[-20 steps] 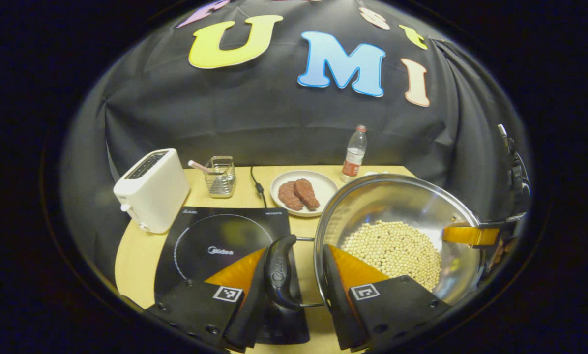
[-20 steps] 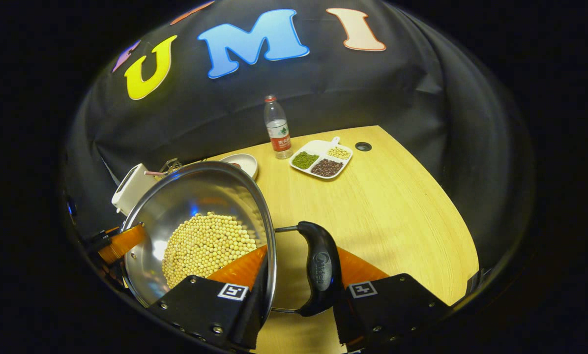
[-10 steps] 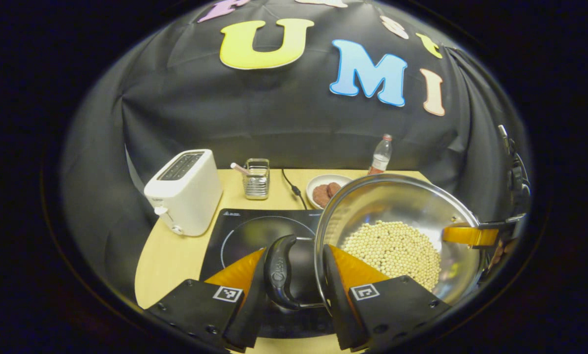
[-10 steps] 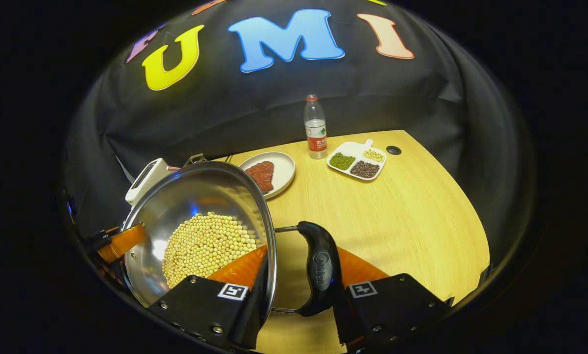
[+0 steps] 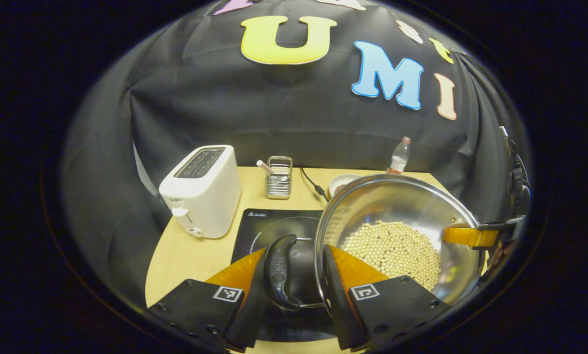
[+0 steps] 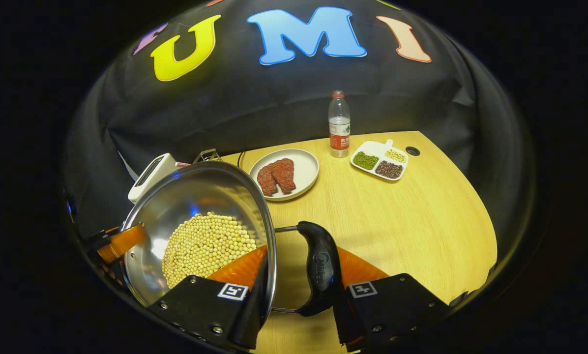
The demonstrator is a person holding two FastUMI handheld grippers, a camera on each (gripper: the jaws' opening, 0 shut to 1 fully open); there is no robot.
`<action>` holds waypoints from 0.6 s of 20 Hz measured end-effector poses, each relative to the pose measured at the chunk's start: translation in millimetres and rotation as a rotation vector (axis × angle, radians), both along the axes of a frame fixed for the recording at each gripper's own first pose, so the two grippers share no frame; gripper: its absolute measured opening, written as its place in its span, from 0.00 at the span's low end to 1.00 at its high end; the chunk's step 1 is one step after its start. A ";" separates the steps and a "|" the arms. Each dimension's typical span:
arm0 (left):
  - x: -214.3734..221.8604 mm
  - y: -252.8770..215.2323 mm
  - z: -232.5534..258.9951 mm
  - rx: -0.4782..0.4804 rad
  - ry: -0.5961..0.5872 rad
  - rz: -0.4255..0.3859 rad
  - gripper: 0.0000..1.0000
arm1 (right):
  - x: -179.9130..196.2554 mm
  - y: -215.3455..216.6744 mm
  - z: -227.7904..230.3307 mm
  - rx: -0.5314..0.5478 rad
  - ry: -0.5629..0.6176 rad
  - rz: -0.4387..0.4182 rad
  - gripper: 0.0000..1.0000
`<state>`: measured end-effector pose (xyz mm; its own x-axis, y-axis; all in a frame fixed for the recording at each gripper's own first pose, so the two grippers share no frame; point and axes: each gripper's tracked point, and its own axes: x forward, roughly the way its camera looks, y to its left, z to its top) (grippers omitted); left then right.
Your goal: First push the handle of the pot to place it horizontally, then grasp the pot with both hands and set it on the induction cooktop.
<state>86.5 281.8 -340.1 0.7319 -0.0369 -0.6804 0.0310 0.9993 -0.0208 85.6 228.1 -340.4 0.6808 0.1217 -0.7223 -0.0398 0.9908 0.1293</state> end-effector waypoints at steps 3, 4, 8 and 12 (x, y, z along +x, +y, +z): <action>5.0 21.9 -5.8 0.007 0.011 0.005 0.63 | 4.9 21.9 -10.1 0.014 0.019 0.005 0.60; 8.0 28.7 -8.3 0.008 0.015 0.005 0.66 | 6.9 28.1 -12.7 0.015 0.023 0.007 0.60; 19.1 51.5 -17.9 0.006 0.023 0.005 0.66 | 16.0 50.9 -22.5 0.015 0.036 0.000 0.60; 29.5 72.5 -27.3 0.002 0.030 0.009 0.62 | 27.7 69.0 -31.1 0.014 0.046 -0.005 0.60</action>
<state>116.0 354.4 -367.4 0.7116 -0.0288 -0.7020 0.0209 0.9996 -0.0198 113.3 297.1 -371.5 0.6473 0.1284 -0.7513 -0.0281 0.9891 0.1448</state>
